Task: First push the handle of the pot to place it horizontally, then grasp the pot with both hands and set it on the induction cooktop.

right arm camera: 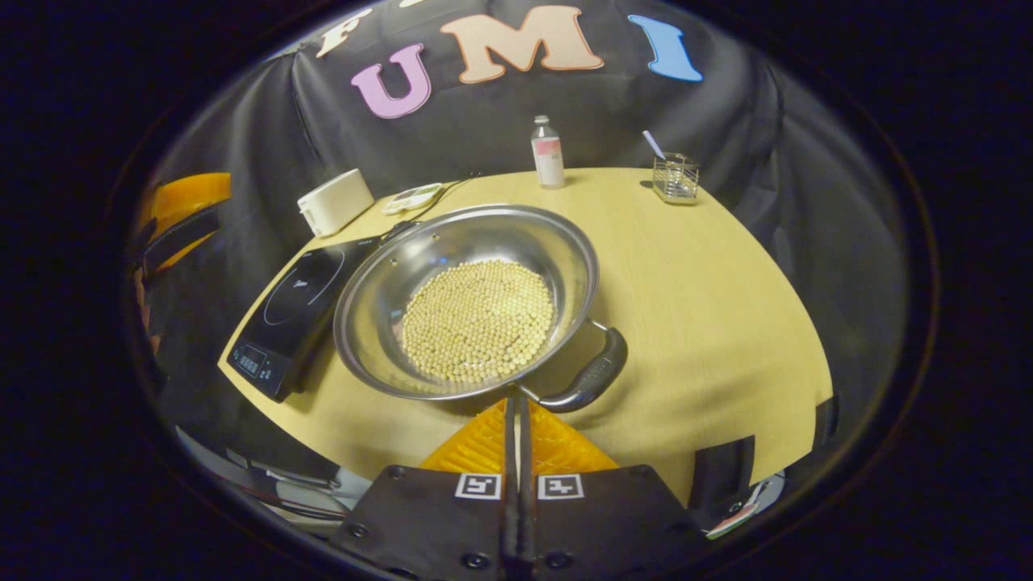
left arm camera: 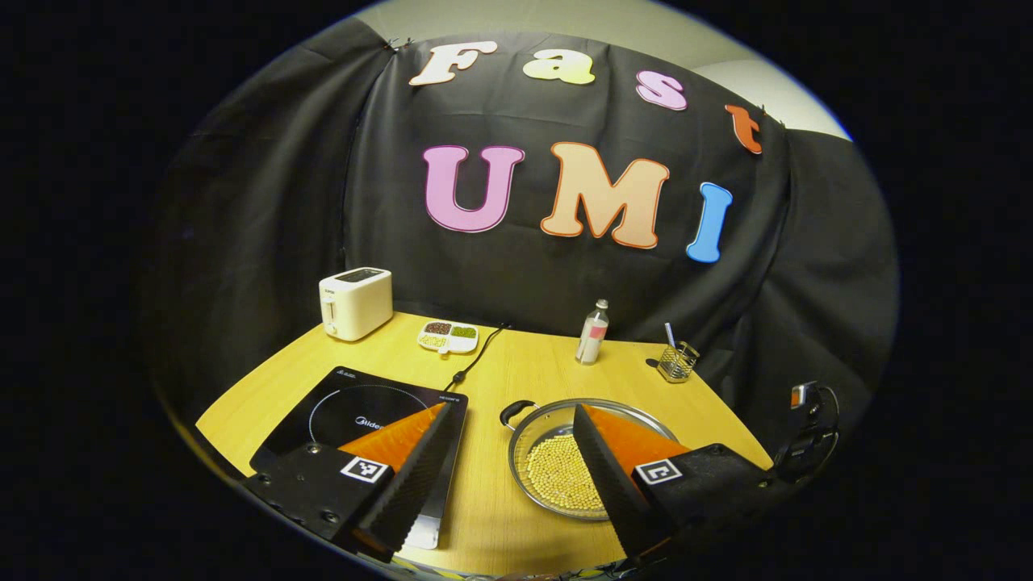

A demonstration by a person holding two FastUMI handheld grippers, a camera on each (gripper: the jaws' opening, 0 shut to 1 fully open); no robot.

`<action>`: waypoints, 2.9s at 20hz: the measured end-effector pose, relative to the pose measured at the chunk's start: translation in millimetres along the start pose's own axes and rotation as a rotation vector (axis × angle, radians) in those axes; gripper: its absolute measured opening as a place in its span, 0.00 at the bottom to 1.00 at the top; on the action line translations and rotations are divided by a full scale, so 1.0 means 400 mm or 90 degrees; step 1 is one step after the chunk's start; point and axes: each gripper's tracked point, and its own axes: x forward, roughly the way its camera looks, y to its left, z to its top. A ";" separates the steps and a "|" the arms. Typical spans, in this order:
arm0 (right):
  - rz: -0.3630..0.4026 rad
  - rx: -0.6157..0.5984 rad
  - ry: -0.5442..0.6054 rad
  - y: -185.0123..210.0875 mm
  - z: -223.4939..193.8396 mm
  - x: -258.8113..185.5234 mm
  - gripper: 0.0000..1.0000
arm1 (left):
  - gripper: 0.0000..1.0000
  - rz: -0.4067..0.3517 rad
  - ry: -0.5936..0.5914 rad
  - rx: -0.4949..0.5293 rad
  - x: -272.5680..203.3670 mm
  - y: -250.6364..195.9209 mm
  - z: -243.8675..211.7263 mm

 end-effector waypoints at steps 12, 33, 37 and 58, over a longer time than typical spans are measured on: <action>0.019 -0.052 0.008 -0.079 0.066 0.048 0.00 | 0.95 0.079 -0.013 -0.010 -0.012 0.016 0.011; 0.066 -0.138 0.003 -0.162 0.155 0.145 0.02 | 0.95 0.188 -0.026 -0.037 -0.067 0.008 -0.006; 0.069 -0.140 0.003 -0.163 0.156 0.151 0.02 | 0.95 0.196 -0.027 -0.036 -0.068 0.010 -0.001; -0.075 0.009 -0.109 -0.137 0.275 0.011 0.68 | 0.96 -0.023 0.062 -0.012 0.124 0.038 -0.060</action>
